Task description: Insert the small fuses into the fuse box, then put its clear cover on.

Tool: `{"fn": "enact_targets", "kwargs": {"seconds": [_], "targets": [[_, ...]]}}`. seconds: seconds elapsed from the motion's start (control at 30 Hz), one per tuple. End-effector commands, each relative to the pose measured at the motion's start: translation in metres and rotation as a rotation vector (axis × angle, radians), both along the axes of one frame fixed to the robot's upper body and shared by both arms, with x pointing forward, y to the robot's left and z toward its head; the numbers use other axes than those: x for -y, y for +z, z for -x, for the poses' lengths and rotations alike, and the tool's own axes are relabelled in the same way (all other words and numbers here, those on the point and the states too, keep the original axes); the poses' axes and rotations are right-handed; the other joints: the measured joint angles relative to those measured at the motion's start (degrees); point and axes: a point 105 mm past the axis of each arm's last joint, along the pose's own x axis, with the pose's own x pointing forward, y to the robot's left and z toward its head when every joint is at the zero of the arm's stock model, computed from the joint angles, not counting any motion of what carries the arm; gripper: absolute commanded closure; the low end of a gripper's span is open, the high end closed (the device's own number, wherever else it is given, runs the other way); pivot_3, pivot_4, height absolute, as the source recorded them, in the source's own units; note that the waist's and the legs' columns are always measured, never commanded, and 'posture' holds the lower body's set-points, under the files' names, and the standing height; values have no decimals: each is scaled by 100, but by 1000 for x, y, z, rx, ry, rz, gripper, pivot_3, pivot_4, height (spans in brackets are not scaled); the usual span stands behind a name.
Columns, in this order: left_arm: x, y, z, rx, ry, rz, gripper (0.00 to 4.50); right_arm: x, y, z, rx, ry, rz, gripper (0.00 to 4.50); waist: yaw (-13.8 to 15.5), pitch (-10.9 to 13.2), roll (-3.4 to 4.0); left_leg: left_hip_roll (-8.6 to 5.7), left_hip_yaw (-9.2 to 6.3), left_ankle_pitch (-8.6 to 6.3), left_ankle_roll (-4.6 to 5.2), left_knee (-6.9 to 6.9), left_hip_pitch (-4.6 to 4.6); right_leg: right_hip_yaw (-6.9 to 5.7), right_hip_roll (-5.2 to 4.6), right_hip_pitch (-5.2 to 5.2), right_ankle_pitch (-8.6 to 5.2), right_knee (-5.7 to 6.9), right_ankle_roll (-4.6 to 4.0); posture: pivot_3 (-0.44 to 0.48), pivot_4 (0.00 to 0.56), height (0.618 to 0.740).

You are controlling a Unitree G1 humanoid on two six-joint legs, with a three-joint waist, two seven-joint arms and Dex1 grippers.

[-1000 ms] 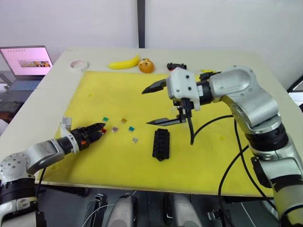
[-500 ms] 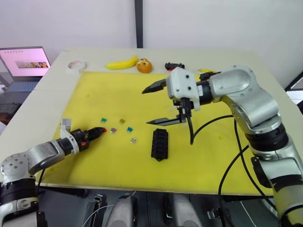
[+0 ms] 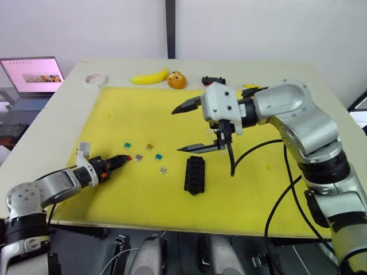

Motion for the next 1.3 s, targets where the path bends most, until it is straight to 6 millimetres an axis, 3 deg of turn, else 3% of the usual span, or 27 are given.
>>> {"fn": "enact_targets", "kwargs": {"seconds": [0.03, 0.3, 0.6, 0.9, 0.97, 1.1, 1.23, 1.3], "targets": [[-4, -24, 5, -94, 16, -51, 4282, 1, 20, 6, 74, 10, -25, 0, 0, -1, 1, 0, -1, 0, 0, 0, 0, -1, 0, 0, 0, 0, 0, 0, 150, 737], [-8, -19, 5, -62, 29, -38, 4282, 2, 18, 5, 70, 5, -25, 0, -5, -2, 3, 1, -3, 0, 0, -2, 0, -1, 0, 0, -3, 0, -5, 0, 150, 737], [-14, 51, 5, 269, 35, 93, 4282, 7, 10, 10, 14, -7, -41, 0, -11, 8, -13, 8, -6, 0, 0, -4, -16, -3, -1, -16, -7, -6, -12, 0, 150, 737], [-36, 130, 27, 521, 34, 122, 4282, 20, -10, 17, -196, -75, -155, 0, -32, 19, -34, 10, -5, -2, -2, -11, -54, -1, -15, -52, -8, -19, -18, 0, 150, 737], [-36, 131, 29, 512, 34, 123, 4282, 22, -14, 17, -203, -88, -151, 0, -38, 19, -33, 10, -5, -2, -3, -13, -55, -1, -18, -53, -9, -21, -19, 0, 150, 737], [-15, 91, 30, 356, -44, 75, 4282, 17, -15, 17, -205, -85, -155, 0, -47, 20, -30, 9, -2, -2, -3, -15, -55, 0, -21, -54, -10, -28, -23, 0, 150, 737], [-7, 62, 25, 231, -83, 59, 4282, 15, -12, 16, -196, -83, -151, 0, -43, 20, -34, 9, -2, -2, -3, -15, -65, -3, -21, -60, -9, -30, -25, 0, 150, 737], [-9, 52, 21, 184, -79, 38, 3752, 15, -12, 16, -191, -85, -146, 0, -37, 20, -34, 8, -2, -2, -3, -15, -67, -3, -20, -60, -9, -36, -26, 0, 150, 737]]}}
